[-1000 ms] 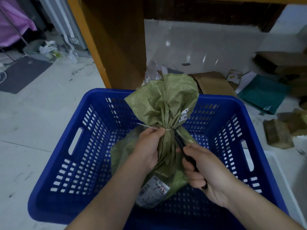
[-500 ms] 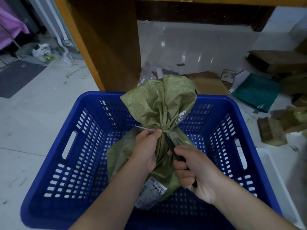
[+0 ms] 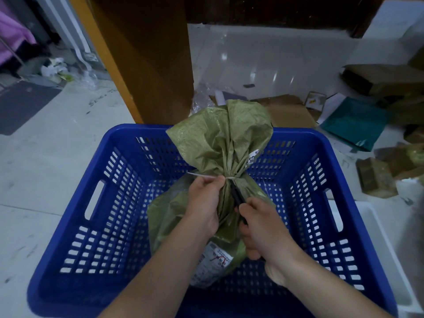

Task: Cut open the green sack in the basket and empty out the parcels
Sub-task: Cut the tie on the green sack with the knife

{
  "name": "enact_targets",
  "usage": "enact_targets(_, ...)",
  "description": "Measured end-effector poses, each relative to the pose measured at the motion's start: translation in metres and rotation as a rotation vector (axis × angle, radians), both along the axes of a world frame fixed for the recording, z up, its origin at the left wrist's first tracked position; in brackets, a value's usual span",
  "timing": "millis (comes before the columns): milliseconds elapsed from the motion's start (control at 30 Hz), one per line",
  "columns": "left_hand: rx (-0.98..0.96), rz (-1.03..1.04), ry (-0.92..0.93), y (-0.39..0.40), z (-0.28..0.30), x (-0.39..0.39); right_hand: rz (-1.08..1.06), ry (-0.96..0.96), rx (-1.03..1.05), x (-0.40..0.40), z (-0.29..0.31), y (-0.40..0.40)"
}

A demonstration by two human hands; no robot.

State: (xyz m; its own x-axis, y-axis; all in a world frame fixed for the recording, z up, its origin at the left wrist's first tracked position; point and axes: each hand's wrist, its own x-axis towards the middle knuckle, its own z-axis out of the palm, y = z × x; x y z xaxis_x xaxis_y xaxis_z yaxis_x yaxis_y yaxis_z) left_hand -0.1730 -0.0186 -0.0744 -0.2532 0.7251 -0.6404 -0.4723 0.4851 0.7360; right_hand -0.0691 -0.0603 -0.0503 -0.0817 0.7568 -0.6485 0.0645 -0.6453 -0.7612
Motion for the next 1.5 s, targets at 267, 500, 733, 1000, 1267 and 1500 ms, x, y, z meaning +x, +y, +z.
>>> enact_targets(267, 0.002, -0.004, 0.006, 0.002, -0.003, 0.0, 0.106, -0.234, 0.21, 0.001, -0.014, -0.001)
enact_targets(500, 0.0, 0.017, 0.043, 0.005, -0.006, -0.004, 0.075, -0.226, 0.246, 0.004, -0.018, 0.001)
enact_targets(733, -0.005, 0.014, 0.044, 0.005, -0.007, -0.002, 0.097, -0.196, 0.234, 0.001, -0.02, 0.002)
enact_targets(1000, -0.025, 0.027, -0.012, 0.006, -0.005, -0.001, 0.104, -0.229, 0.244, -0.001, -0.027, 0.002)
enact_targets(1267, -0.001, 0.04, 0.095, 0.006, -0.007, 0.005, 0.037, -0.179, 0.154, -0.003, -0.023, 0.008)
enact_targets(1500, 0.017, 0.036, 0.005, 0.007, -0.011, 0.002, -0.025, 0.123, -0.009, 0.005, -0.014, 0.015)
